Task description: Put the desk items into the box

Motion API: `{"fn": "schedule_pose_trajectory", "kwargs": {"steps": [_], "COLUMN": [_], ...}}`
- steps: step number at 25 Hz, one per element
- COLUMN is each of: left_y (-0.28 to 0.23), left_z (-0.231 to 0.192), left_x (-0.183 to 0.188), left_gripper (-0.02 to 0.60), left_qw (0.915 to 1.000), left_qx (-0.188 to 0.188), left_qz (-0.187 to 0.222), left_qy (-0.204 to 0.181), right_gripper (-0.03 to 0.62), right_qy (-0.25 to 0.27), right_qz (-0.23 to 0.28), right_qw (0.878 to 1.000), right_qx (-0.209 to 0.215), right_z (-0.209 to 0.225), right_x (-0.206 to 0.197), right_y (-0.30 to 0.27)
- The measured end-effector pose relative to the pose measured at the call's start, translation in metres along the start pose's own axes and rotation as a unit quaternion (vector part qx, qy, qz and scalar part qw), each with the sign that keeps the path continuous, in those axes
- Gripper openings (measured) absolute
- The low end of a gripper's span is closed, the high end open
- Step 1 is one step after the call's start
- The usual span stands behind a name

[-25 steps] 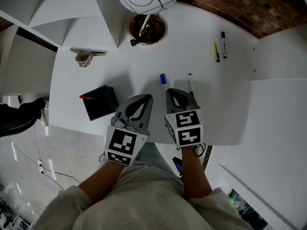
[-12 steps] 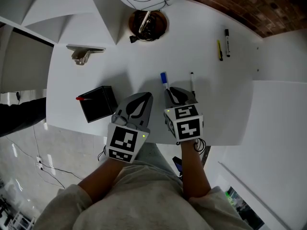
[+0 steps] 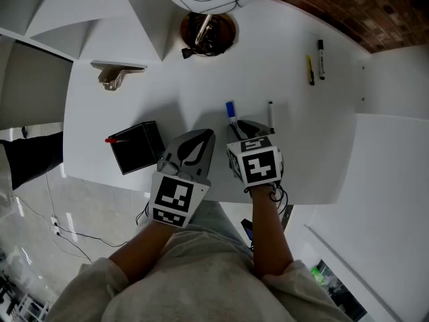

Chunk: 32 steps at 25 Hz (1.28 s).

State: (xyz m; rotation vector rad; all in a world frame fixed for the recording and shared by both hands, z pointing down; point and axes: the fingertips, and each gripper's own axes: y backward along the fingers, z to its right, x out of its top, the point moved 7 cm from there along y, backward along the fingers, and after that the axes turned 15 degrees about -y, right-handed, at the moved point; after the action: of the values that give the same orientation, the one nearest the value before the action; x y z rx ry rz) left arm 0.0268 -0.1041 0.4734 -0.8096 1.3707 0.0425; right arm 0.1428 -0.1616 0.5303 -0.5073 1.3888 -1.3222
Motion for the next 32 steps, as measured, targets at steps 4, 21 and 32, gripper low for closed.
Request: {"fn": "schedule_pose_trajectory", "kwargs": {"steps": [4, 21, 32], "left_y": [0.000, 0.009, 0.023], "left_z": [-0.001, -0.001, 0.003], "left_x": [-0.003, 0.003, 0.009], "left_gripper": [0.006, 0.006, 0.006], "left_qw": [1.0000, 0.9994, 0.9992], "left_qx": [-0.005, -0.029, -0.039], "left_qz": [-0.004, -0.012, -0.006], "left_qy": [0.004, 0.011, -0.008], "right_gripper": [0.087, 0.074, 0.074], "right_qy": [-0.007, -0.045, -0.070], "right_qz": [-0.006, -0.010, 0.053], "right_qw": [1.000, 0.999, 0.996], "right_qx": [-0.004, 0.012, 0.000], "right_z": [0.001, 0.007, -0.003], "right_x": [0.001, 0.002, -0.008], "right_y": [-0.005, -0.012, 0.009]}}
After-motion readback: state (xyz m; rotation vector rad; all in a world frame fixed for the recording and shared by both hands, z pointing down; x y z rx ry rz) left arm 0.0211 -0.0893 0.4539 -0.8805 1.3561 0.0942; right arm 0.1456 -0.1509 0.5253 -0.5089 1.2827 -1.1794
